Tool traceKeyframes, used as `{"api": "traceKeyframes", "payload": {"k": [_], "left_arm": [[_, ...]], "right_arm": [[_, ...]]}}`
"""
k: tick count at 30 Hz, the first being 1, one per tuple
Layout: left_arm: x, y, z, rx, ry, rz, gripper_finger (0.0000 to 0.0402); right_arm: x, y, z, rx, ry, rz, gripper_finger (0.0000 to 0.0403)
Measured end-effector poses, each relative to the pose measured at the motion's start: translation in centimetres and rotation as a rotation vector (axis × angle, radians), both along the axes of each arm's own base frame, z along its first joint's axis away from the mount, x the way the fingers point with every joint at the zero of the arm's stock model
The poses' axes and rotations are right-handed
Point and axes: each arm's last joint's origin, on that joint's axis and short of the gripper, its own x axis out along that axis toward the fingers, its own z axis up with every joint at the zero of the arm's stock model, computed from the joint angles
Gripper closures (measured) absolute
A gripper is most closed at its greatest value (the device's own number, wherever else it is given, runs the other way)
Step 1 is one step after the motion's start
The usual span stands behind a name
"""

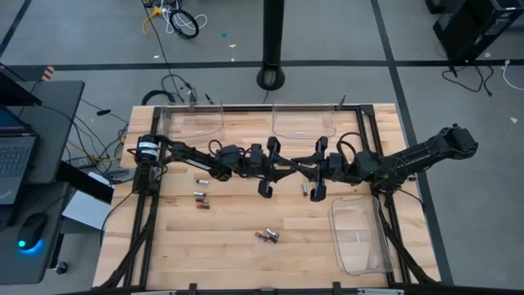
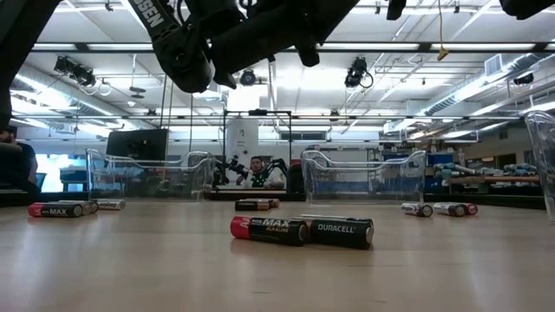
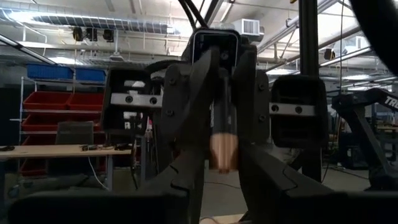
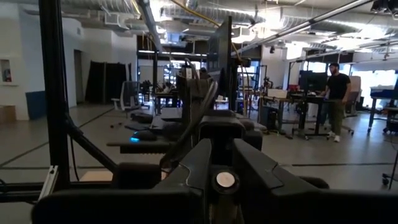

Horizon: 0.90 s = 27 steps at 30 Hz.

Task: Sort batteries
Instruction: Put the brown battery into the bottom right transparent bin

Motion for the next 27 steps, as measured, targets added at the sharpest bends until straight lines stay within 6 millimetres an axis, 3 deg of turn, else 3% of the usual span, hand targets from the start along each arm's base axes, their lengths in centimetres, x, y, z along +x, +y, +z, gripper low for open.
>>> {"api": "traceKeyframes", "payload": {"k": [6, 11, 21, 27], "left_arm": [[0.1, 0.0, -0.3, 0.013, 0.036, -0.006, 0.0281], [0.4, 0.0, -0.9, 0.062, 0.091, 0.033, 0.0271], [0.6, 0.1, -1.7, 0.131, 0.163, 0.094, 0.0270], [0.0, 0.1, -2.3, 0.140, 0.197, 0.095, 0.0270]], "right_arm": [[-0.8, -0.2, 0.8, -0.003, -0.022, -0.002, 0.0342], [-2.6, -0.2, 1.7, 0.002, 0.004, -0.009, 0.0342], [-4.9, 2.2, 3.8, 0.076, 0.377, 0.005, 0.0342], [-6.0, 4.6, 2.8, 0.223, 0.609, 0.068, 0.0342]]}}
